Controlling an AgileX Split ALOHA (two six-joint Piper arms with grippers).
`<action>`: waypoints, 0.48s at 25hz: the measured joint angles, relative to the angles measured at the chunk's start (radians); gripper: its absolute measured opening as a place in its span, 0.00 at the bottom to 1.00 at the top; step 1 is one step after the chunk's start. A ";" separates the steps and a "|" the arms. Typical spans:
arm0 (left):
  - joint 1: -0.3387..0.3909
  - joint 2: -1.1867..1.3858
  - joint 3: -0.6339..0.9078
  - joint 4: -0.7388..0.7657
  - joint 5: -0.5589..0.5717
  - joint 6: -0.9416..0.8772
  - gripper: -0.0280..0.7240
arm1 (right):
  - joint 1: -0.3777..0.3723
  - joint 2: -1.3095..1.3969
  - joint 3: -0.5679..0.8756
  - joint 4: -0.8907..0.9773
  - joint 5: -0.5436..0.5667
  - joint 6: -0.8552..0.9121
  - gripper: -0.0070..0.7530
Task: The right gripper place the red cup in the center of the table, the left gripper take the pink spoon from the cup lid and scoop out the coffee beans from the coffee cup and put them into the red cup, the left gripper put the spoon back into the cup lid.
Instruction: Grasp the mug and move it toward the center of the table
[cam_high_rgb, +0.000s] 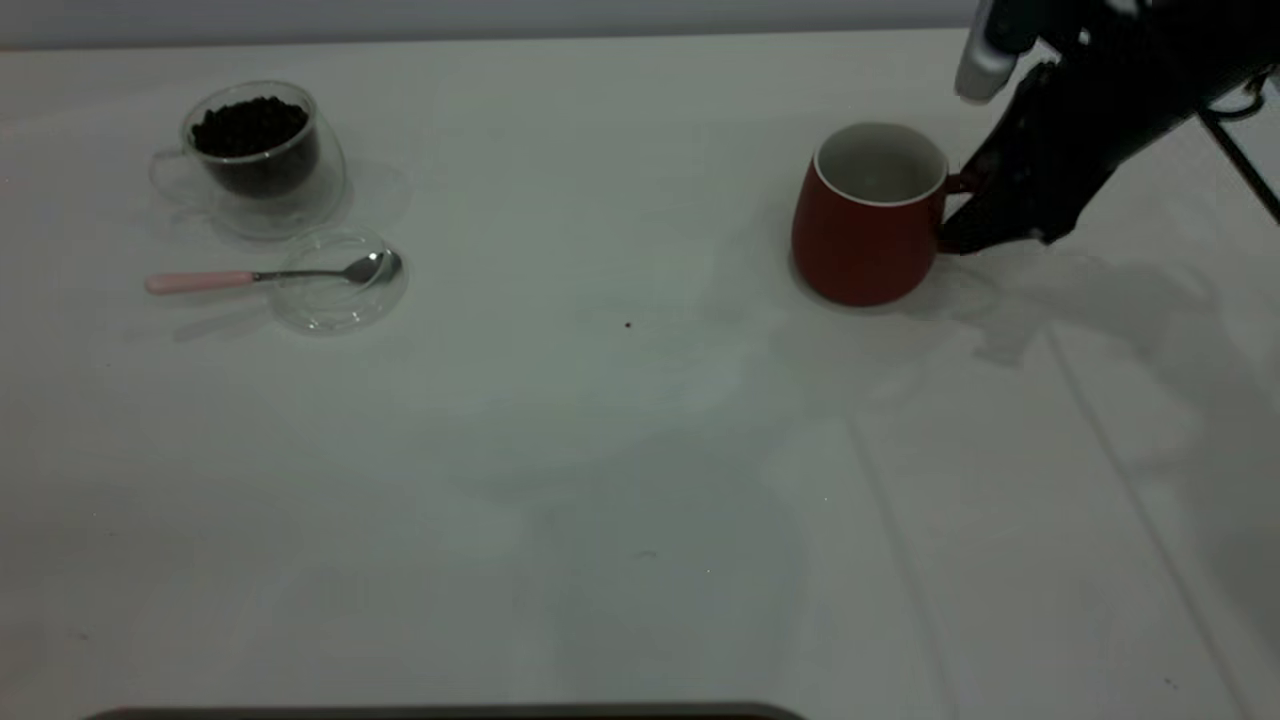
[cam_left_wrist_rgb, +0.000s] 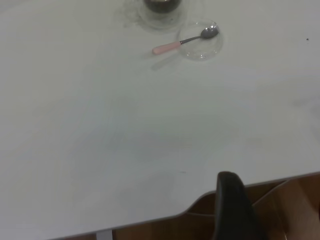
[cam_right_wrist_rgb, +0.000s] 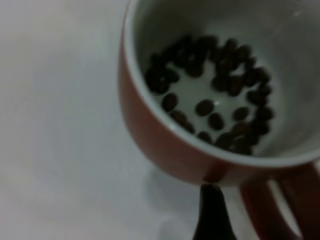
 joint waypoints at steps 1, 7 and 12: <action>0.000 0.000 0.000 0.000 0.000 0.000 0.65 | 0.002 0.008 -0.002 0.004 -0.002 0.000 0.74; 0.000 0.000 0.000 0.000 0.000 0.001 0.65 | 0.058 0.028 -0.024 0.043 -0.013 0.000 0.74; 0.000 0.000 0.000 0.000 0.000 0.003 0.65 | 0.148 0.080 -0.115 0.050 -0.012 0.000 0.74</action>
